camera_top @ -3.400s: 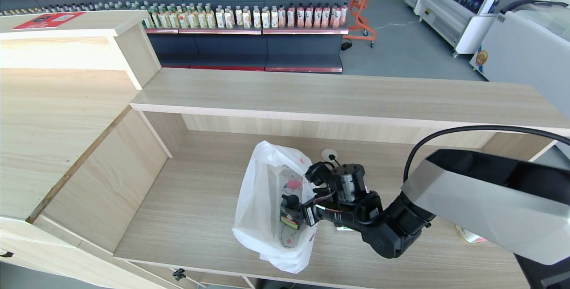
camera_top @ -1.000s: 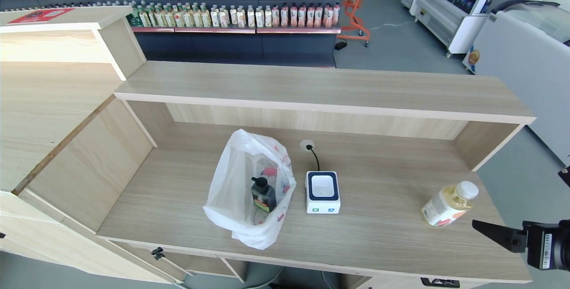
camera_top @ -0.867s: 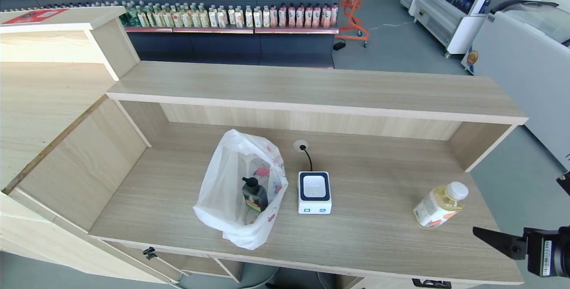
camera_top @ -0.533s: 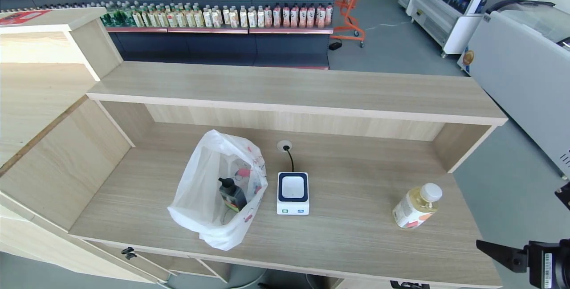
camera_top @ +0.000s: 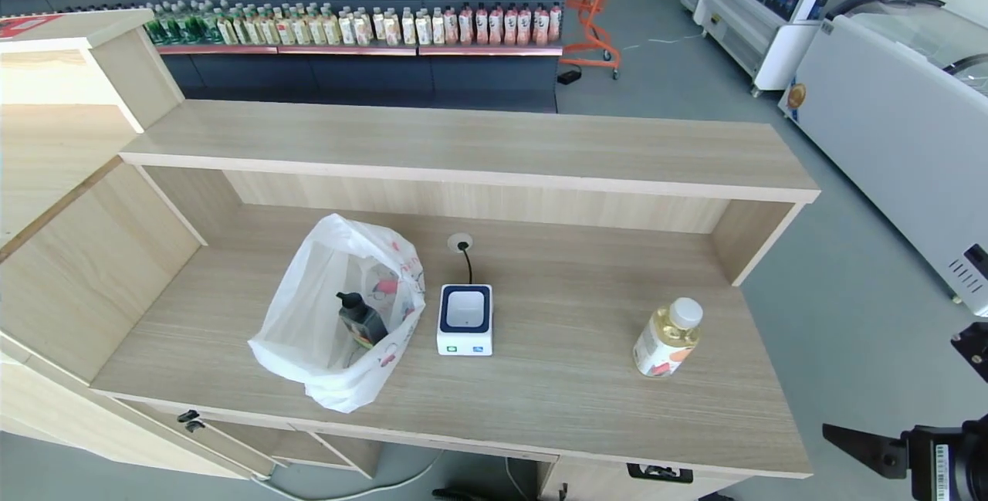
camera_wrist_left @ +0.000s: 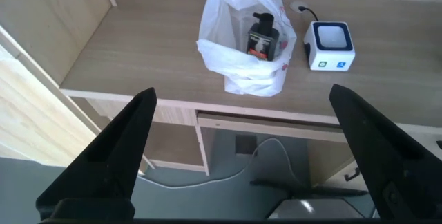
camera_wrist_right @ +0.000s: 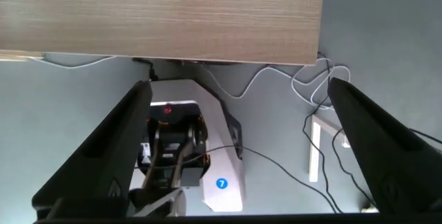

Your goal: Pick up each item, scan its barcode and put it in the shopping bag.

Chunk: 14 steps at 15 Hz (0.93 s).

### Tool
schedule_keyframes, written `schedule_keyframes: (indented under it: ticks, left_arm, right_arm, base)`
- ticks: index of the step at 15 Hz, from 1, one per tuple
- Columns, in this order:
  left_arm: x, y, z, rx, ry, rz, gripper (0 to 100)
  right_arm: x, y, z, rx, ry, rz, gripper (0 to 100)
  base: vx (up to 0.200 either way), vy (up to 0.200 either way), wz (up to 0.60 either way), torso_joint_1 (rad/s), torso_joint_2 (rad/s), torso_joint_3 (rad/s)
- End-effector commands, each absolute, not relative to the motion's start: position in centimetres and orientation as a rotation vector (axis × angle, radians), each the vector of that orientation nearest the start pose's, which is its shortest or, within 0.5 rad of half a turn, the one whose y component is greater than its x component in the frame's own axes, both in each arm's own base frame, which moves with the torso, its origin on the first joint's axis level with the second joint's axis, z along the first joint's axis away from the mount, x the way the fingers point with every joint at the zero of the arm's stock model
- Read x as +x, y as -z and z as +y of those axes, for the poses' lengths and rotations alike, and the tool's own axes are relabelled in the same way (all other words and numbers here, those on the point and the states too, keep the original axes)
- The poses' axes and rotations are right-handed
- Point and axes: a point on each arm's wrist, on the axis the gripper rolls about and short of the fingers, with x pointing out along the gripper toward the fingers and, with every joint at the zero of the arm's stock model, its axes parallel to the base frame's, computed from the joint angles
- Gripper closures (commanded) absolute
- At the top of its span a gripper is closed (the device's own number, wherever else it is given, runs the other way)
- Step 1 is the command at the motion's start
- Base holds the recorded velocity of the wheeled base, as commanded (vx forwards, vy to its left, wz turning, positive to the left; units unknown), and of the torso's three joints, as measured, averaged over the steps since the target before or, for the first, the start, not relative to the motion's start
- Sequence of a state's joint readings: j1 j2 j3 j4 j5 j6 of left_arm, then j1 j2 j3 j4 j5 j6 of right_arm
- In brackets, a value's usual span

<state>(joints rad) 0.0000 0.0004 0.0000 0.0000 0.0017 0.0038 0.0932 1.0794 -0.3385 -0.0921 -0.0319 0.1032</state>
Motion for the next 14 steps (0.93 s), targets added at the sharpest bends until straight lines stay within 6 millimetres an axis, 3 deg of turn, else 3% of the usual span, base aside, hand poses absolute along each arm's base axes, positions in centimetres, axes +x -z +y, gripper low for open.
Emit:
schedule_keyframes:
  ticks: [1, 7, 11, 14]
  left_arm:
    - [-2.3, -7.6, 0.0, 0.003, -0.002, 0.002, 0]
    - [-2.3, -7.6, 0.0, 0.005, -0.002, 0.002, 0]
    - [-2.3, -7.6, 0.0, 0.005, -0.002, 0.002, 0]
    - [-2.3, -7.6, 0.0, 0.005, -0.002, 0.002, 0]
  right_arm:
    - [12.0, -13.8, 1.0, 0.057, -0.025, 0.664, 0]
    - [12.9, -13.7, 1.1, 0.058, -0.019, 0.687, 0]
    - [18.9, -15.6, 1.3, 0.156, 0.017, 0.641, 0]
    - [21.9, -13.1, 1.7, 0.167, -0.030, 0.625, 0]
  base:
    - [-0.200, -0.200, 0.00, 0.017, 0.01, 0.007]
    - [-0.033, -0.033, 0.00, 0.004, 0.00, 0.000]
    - [0.000, 0.000, 0.00, 0.000, 0.00, 0.000]
    - [0.000, 0.000, 0.00, 0.000, 0.00, 0.000]
